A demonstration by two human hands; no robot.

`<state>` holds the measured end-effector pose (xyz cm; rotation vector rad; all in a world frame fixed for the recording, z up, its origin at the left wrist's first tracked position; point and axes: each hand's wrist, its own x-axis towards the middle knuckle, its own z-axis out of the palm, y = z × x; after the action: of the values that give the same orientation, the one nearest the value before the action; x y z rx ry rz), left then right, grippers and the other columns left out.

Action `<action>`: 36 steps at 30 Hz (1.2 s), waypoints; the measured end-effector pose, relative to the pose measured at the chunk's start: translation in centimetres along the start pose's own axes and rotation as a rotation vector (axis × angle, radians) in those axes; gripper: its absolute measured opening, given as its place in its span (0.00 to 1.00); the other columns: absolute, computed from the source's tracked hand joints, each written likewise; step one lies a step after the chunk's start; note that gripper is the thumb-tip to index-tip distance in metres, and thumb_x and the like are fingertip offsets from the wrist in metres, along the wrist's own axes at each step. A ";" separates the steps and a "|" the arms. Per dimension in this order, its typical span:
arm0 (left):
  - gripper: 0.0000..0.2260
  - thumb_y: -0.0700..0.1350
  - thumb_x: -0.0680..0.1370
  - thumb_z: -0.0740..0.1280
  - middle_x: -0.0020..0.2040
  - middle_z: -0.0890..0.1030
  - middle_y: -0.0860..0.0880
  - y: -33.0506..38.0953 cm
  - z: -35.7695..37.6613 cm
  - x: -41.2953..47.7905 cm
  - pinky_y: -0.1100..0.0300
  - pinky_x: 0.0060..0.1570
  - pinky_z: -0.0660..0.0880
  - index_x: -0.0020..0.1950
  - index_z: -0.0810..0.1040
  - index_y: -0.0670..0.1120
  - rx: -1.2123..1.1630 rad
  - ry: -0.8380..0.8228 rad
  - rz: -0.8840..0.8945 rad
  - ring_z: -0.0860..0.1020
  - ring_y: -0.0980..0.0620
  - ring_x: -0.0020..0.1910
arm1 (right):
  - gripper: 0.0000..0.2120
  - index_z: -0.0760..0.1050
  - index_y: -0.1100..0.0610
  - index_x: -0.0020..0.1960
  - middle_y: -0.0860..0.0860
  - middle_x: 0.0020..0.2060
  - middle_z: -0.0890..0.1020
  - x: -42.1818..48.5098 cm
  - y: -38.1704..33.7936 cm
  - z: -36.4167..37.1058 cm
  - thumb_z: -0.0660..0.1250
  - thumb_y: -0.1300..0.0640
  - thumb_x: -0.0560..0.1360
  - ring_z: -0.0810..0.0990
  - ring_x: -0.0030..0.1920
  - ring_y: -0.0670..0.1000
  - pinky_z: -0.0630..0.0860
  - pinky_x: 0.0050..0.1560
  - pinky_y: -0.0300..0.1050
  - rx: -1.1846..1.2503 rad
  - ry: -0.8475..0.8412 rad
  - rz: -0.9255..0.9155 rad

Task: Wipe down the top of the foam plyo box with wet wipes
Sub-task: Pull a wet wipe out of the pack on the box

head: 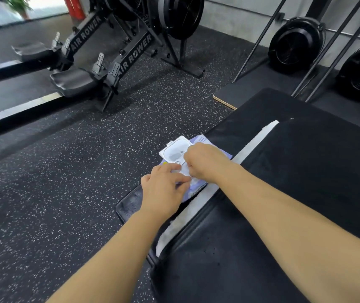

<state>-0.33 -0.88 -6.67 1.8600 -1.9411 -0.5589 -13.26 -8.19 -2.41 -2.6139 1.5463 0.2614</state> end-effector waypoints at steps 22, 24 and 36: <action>0.06 0.55 0.77 0.68 0.65 0.73 0.60 0.1 -1.2 0.2 0.59 0.48 0.50 0.50 0.83 0.64 0.069 -0.015 0.058 0.67 0.56 0.63 | 0.12 0.65 0.52 0.34 0.46 0.35 0.71 -2.0 2.2 2.2 0.66 0.61 0.72 0.70 0.38 0.49 0.69 0.41 0.49 0.679 0.189 0.209; 0.05 0.55 0.77 0.68 0.64 0.73 0.60 0.2 -1.2 0.3 0.59 0.48 0.50 0.50 0.83 0.63 0.066 -0.018 0.056 0.67 0.56 0.63 | 0.11 0.68 0.53 0.34 0.45 0.34 0.73 -2.0 2.3 2.3 0.67 0.62 0.71 0.70 0.36 0.47 0.72 0.42 0.49 0.742 0.214 0.226; 0.05 0.52 0.75 0.71 0.61 0.73 0.59 -0.1 -0.6 0.3 0.60 0.47 0.50 0.47 0.84 0.63 0.023 0.003 0.065 0.69 0.55 0.62 | 0.09 0.80 0.50 0.57 0.48 0.57 0.73 -2.6 0.9 1.2 0.63 0.53 0.80 0.78 0.51 0.54 0.73 0.47 0.50 0.276 0.117 -0.002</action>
<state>0.06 -1.21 -6.25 1.8032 -2.0070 -0.5155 -15.38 -6.15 -3.12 -2.4524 1.4916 -0.1010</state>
